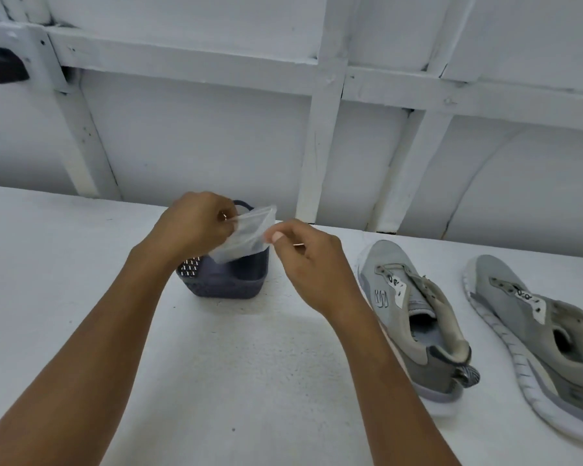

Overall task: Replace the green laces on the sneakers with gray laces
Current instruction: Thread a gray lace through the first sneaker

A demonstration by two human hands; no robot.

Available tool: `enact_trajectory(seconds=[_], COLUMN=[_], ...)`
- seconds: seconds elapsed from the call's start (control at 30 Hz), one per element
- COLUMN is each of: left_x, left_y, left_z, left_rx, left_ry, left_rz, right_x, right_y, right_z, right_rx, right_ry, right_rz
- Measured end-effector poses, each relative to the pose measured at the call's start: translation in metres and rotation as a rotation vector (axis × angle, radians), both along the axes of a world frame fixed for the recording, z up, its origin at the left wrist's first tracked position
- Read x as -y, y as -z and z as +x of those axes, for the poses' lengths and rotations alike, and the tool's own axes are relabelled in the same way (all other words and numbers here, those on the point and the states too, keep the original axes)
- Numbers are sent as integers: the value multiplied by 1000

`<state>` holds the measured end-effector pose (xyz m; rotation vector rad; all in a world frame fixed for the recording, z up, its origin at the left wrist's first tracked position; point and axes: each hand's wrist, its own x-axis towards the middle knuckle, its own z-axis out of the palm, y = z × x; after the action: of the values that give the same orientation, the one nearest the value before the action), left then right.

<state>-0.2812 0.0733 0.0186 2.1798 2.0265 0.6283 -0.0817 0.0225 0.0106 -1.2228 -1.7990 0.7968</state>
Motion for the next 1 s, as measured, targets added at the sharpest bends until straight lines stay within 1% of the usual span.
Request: enact_trajectory(seconds=[0.1, 0.17, 0.23, 0.3, 0.33, 0.4, 0.5, 0.57, 0.63, 0.73, 0.8, 0.87, 0.9, 0.93, 1.0], left_x=[14, 21, 26, 30, 32, 35, 40, 44, 48, 50, 49, 46, 42, 38, 31], left_y=[-20, -27, -29, -28, -28, -29, -32, -34, -33, -30, -27, -22, -18, -13, -1], left_z=[8, 11, 13, 15, 16, 18, 22, 29, 38, 42, 38, 32, 28, 24, 18], left_rx=[73, 76, 54, 47, 51, 79, 200, 286, 355, 321, 348, 443, 454, 420, 266], left_ry=[66, 78, 85, 94, 93, 61, -8, 25, 100, 213, 278, 276, 242, 199, 153], left_rz=[105, 155, 180, 186, 192, 260, 394, 369, 288, 110, -6, -39, -30, -25, -94], right_x=[-1, -3, -4, -5, -4, -1, 0, -1, -3, -4, -4, -6, -6, -8, -9], right_y=[-7, -8, -9, -12, -13, -17, -17, -13, -8, -2, 3, 10, 14, 17, 24], right_z=[-8, -12, -13, -12, -11, -7, -2, -2, -4, 0, 5, 11, 13, 15, 18], right_rx=[132, 207, 229, 295, 341, 429, 626, 713, 723, 656, 630, 622, 608, 594, 556], right_ry=[-100, -78, -29, -58, -72, -43, -1, -27, -31, 24, 61, 112, 140, 156, 160], right_rz=[137, 226, 375, 473, 469, 351, 213, 107, 38, 7, 4, -25, -37, -44, -54])
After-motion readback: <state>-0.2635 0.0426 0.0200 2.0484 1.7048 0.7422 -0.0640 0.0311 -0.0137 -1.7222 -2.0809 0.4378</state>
